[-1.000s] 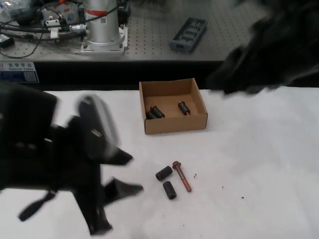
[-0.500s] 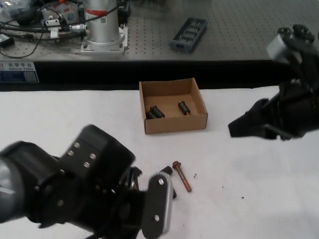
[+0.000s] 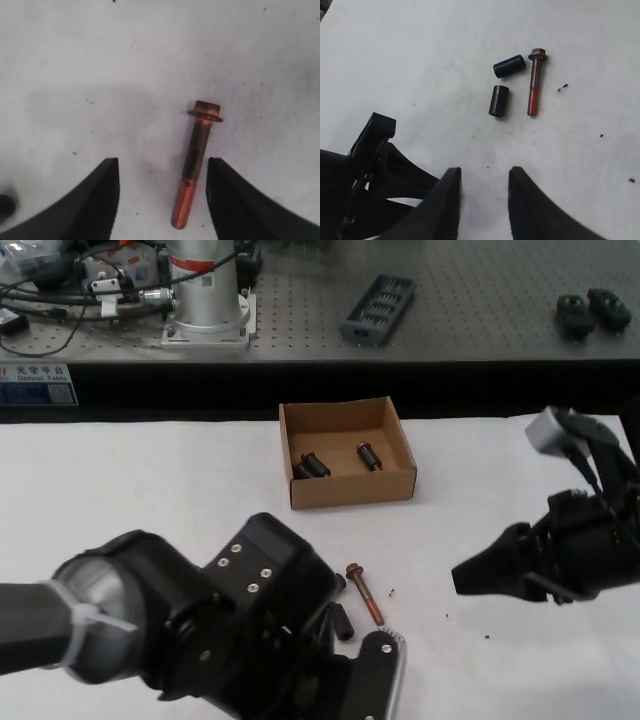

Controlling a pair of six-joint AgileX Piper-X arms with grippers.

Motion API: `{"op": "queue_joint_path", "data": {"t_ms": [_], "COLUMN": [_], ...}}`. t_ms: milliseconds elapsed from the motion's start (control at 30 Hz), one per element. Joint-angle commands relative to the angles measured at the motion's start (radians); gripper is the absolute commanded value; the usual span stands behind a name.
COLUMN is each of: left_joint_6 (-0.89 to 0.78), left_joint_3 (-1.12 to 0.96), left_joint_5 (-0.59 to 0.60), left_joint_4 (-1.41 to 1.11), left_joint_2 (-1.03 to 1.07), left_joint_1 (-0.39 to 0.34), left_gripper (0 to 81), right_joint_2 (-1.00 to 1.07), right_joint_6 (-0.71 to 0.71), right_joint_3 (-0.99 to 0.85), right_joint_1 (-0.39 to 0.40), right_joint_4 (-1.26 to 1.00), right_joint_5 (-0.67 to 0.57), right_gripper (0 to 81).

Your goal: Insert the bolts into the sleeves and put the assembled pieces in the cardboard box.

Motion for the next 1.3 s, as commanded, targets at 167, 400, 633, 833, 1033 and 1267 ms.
{"op": "queue_joint_path", "data": {"t_ms": [167, 400, 633, 833, 1033, 1267], "left_joint_6": [0.056, 0.056, 0.056, 0.08, 0.085, 0.071], "left_joint_3": [-0.016, -0.016, -0.016, -0.016, -0.016, -0.016], "left_joint_5": [-0.003, -0.001, -0.003, -0.026, -0.026, -0.072], "left_joint_4": [0.073, 0.089, 0.089, 0.081, 0.074, 0.08], "left_joint_2": [0.025, 0.025, 0.053, 0.065, 0.065, 0.07], "left_joint_1": [-0.006, -0.045, -0.081, -0.081, -0.081, -0.081], "left_gripper": [39.0, 39.0, 37.5, 34.8, 34.8, 34.8], "right_joint_2": [-0.004, -0.004, -0.004, -0.004, -0.004, -0.004], "right_joint_6": [-0.005, 0.002, 0.002, 0.002, 0.002, 0.002], "right_joint_3": [0.041, 0.041, 0.041, 0.041, 0.041, 0.041], "right_joint_1": [-0.004, -0.004, -0.004, -0.004, -0.004, -0.004], "right_joint_4": [-0.02, -0.057, -0.057, -0.039, -0.037, -0.037], "right_joint_5": [-0.031, -0.031, -0.033, -0.085, -0.086, -0.086], "right_gripper": [24.7, 24.7, 24.7, 24.7, 24.7, 24.7]}}
